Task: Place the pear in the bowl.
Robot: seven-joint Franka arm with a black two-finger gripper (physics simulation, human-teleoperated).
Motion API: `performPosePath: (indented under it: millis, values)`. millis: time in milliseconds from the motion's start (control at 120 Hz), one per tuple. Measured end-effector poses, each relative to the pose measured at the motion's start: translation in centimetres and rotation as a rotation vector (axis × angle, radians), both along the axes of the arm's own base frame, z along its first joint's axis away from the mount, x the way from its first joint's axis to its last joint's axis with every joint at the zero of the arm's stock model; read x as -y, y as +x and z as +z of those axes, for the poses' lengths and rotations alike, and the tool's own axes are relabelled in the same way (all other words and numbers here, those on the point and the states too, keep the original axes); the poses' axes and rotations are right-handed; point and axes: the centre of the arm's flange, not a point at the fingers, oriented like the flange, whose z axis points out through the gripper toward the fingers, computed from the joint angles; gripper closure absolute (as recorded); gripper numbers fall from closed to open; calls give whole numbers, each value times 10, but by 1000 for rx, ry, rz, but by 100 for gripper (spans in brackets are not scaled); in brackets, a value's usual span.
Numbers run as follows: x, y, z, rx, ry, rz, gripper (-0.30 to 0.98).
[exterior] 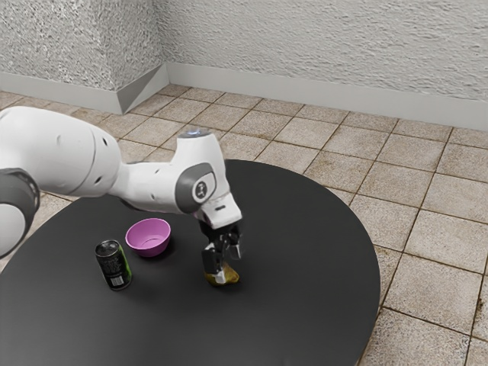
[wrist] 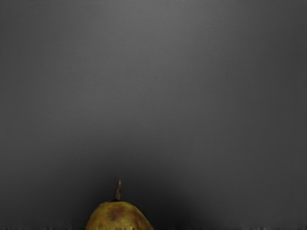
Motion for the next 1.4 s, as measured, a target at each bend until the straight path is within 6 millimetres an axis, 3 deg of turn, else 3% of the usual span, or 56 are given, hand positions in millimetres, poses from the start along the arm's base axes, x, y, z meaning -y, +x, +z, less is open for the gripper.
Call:
performPosePath:
  millis: [450, 1117, 1400]
  values:
    - [-23, -5, -9, -20, 15, 27, 0]
    - [-27, -4, -26, -15, 31, 32, 0]
    - [-28, -3, -25, -3, 33, 39, 25]
